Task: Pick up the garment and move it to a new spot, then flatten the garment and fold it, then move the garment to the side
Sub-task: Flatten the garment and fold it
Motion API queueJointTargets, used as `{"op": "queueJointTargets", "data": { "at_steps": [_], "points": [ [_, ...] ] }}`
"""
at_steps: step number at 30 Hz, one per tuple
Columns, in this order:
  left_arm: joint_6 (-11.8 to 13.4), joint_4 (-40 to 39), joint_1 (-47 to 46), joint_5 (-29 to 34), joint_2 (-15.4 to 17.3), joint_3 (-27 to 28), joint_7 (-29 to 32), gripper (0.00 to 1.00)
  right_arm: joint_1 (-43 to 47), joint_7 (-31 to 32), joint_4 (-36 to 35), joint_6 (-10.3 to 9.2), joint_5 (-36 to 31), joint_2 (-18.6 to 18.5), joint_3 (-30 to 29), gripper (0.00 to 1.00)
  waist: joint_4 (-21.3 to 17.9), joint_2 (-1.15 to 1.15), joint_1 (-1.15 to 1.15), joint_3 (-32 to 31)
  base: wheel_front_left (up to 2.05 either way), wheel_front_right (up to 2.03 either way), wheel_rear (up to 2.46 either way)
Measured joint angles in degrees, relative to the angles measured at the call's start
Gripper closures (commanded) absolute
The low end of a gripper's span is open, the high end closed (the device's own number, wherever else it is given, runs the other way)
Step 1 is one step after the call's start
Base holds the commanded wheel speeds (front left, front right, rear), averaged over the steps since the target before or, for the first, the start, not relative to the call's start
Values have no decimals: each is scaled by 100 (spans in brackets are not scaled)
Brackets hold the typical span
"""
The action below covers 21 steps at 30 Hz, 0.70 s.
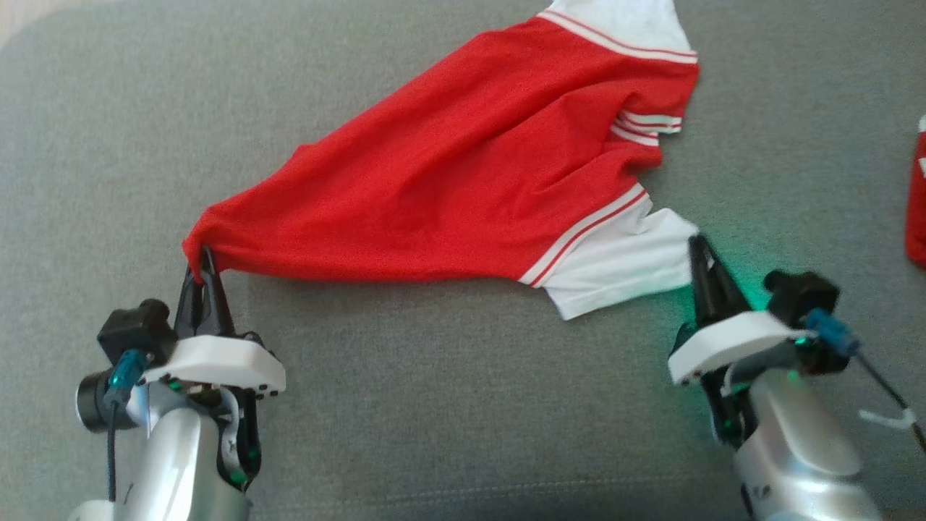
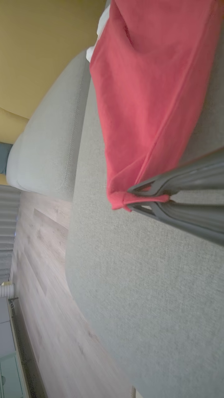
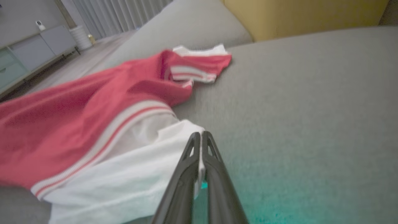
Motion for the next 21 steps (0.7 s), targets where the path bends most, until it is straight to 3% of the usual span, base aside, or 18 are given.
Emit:
{"op": "queueJointTargets", "data": {
  "at_steps": [8,15,21],
  "points": [
    [-287,-393,-5,330,2,203,0,100,-26,7,-1201,0,130,-16,-225,100,-145,0,0,-467,0,0,0],
    [-664,-764,-744,806,376,246,0,100,-868,5,-2265,0,423,-653,-115,100,-287,0,0,-1109,0,0,0],
    [-861,-845,-1717,1054,931,324,-2,100,-2132,182,-2608,0,443,-1233,-63,100,-392,0,0,-1288,0,0,0]
  ]
}}
